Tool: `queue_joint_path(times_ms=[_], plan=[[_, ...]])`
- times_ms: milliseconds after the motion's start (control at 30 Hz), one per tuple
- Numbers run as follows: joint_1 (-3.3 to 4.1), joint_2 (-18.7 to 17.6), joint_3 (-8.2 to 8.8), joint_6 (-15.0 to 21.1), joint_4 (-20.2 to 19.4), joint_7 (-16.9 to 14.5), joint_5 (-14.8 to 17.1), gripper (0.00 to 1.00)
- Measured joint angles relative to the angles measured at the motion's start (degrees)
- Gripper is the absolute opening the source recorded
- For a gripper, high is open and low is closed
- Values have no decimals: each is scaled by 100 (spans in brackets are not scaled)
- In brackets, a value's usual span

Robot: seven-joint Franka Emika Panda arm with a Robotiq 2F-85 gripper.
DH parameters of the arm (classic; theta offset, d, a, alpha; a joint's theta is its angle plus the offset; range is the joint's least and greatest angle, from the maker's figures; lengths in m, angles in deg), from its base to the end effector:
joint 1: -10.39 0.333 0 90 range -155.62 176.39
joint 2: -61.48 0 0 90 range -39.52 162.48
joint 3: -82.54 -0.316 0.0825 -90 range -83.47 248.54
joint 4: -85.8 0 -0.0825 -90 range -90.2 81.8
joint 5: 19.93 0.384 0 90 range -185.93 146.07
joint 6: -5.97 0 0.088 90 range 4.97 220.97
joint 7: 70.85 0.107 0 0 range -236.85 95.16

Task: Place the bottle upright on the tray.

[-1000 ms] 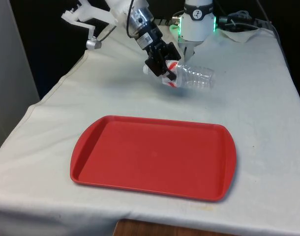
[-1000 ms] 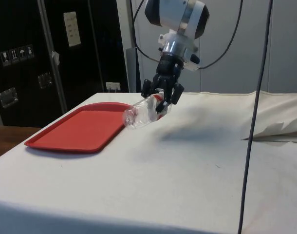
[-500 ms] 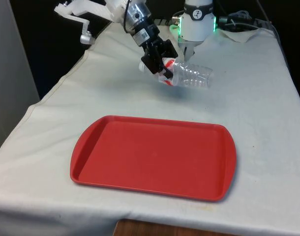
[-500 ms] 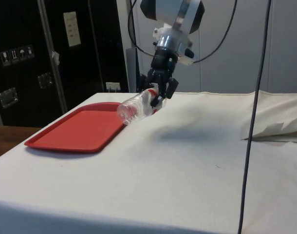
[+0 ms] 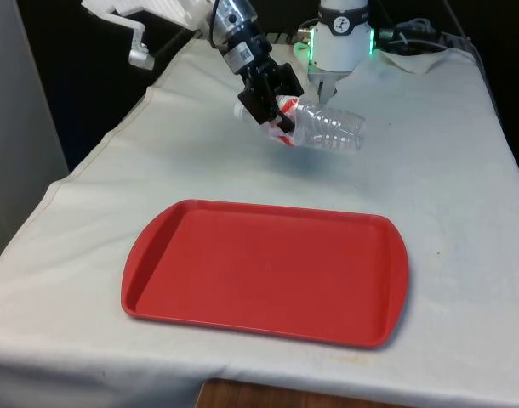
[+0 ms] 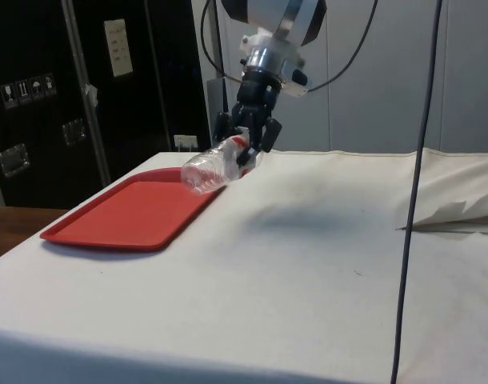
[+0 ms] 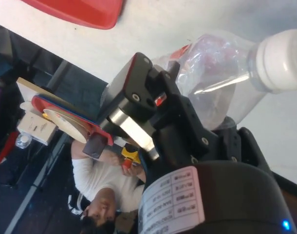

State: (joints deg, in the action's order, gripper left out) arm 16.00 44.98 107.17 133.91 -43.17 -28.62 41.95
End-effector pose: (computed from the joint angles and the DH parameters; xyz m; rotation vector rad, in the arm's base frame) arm 0.5007 -0.1480 0.2340 -1.5078 2.0442 0.4286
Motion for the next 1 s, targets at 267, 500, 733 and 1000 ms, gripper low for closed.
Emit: queue_joint_path(times_ms=[267,500,733,1000], plan=[[6,0,-11,0,178,218,-183,15],[17,0,-23,0,332,413,-367,15],[29,-29,-29,0,527,607,-539,15],[46,-92,-34,0,710,745,-647,15]])
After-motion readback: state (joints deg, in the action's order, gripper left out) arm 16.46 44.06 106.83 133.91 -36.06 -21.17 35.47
